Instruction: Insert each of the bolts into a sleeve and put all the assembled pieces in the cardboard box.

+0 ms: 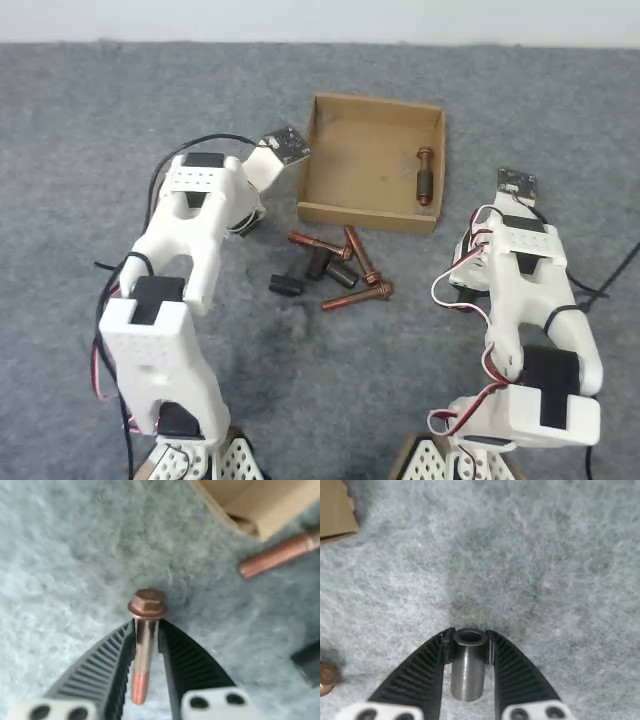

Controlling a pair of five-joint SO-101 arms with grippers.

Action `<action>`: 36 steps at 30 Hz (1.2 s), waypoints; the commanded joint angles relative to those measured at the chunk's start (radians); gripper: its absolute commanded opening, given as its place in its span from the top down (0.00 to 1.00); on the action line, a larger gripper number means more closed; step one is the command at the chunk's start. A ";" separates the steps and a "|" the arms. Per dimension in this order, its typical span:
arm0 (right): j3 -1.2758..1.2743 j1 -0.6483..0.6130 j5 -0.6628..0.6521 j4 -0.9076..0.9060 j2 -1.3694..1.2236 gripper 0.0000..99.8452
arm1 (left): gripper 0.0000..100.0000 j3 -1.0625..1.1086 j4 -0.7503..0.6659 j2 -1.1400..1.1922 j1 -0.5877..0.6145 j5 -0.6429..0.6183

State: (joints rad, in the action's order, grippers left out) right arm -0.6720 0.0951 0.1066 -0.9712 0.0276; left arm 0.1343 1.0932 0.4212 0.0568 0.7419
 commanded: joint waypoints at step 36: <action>0.028 0.005 -0.020 0.004 0.013 0.98 | 0.89 0.074 -0.157 -0.077 -0.052 -1.085</action>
State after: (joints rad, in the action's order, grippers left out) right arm -0.6720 0.0967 0.1036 -0.9712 0.0276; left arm 0.1864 0.9935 0.3966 0.0123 -0.3230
